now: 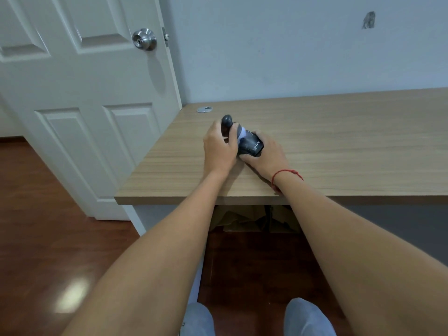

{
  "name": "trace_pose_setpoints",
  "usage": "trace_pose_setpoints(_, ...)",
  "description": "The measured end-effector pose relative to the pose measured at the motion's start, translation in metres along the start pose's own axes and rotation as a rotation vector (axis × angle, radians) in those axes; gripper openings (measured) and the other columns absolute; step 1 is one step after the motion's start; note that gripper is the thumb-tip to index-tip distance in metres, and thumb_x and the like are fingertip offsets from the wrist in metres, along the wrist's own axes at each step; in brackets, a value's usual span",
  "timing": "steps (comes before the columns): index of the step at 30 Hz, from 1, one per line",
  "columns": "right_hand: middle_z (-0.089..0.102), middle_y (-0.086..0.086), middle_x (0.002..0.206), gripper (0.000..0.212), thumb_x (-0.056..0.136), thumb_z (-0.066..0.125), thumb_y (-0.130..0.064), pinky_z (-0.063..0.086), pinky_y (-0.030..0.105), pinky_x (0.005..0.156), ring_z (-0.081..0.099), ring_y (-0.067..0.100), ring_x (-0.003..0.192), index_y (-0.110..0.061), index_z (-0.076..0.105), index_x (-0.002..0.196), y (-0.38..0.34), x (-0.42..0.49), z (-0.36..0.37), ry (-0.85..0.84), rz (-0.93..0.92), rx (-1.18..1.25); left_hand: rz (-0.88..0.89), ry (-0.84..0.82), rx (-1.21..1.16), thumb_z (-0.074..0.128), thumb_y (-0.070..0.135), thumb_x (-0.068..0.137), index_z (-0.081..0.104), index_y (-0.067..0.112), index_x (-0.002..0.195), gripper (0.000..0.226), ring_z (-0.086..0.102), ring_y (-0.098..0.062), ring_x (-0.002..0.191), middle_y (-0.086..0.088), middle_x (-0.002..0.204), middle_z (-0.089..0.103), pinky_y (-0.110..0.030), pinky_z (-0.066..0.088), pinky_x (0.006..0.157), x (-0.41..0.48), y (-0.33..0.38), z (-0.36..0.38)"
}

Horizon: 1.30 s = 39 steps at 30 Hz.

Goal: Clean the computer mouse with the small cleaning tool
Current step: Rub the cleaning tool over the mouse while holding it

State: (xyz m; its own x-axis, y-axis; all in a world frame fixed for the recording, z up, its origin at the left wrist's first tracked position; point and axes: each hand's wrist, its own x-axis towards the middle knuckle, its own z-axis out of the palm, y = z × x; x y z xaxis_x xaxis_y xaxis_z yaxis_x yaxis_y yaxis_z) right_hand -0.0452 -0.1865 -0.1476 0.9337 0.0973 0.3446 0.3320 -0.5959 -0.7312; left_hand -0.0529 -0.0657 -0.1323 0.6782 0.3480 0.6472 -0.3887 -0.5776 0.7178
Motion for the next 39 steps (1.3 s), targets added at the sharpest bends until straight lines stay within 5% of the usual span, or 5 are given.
trace_pose_setpoints(10,0.059,0.007,0.127,0.06,0.077,0.076,-0.016,0.042,0.033,0.101,0.054,0.024,0.117,-0.012,0.051,0.132,-0.003,0.0,0.002,0.006,-0.092,-0.034,-0.058,0.093,-0.038,0.054,0.027,0.094,0.052,0.006,0.08,0.026,0.05,-0.018,0.067,-0.007,0.073,0.057,-0.014,0.036,0.06,0.001,0.003,-0.003)
trace_pose_setpoints(17,0.061,0.005,0.123,0.058,0.075,0.077,-0.016,0.041,0.029,0.097,0.055,0.024,0.114,-0.012,0.054,0.128,-0.003,-0.001,0.002,0.03,-0.115,-0.037,-0.202,0.081,0.105,0.045,0.027,0.098,0.053,-0.005,0.097,0.033,0.055,-0.032,0.096,-0.021,0.099,0.061,-0.024,0.031,0.072,0.005,-0.008,-0.002)
trace_pose_setpoints(24,0.058,0.004,0.127,0.062,0.076,0.076,-0.012,0.037,0.026,0.097,0.053,0.022,0.118,-0.014,0.051,0.132,-0.004,-0.001,0.001,0.026,-0.14,-0.038,-0.086,0.092,-0.036,0.054,0.028,0.094,0.053,0.001,0.08,0.031,0.057,-0.026,0.073,-0.014,0.077,0.061,-0.037,0.048,0.071,0.003,0.0,-0.002)
trace_pose_setpoints(29,0.058,0.002,0.126,0.06,0.076,0.077,-0.013,0.039,0.027,0.097,0.052,0.02,0.117,-0.016,0.051,0.13,-0.005,-0.001,0.001,0.017,-0.156,-0.054,-0.235,0.096,0.122,0.048,0.025,0.097,0.055,-0.004,0.092,0.03,0.056,-0.031,0.088,-0.021,0.095,0.063,-0.022,0.029,0.065,0.008,-0.011,-0.003)
trace_pose_setpoints(39,0.056,0.003,0.129,0.061,0.077,0.076,-0.014,0.039,0.029,0.1,0.051,0.021,0.119,-0.015,0.05,0.132,-0.004,-0.003,0.001,0.012,-0.155,-0.063,-0.258,0.03,0.107,0.045,0.022,0.097,0.05,-0.005,0.103,0.028,0.053,-0.034,0.101,-0.022,0.107,0.059,-0.03,0.034,0.077,0.006,-0.008,0.0)
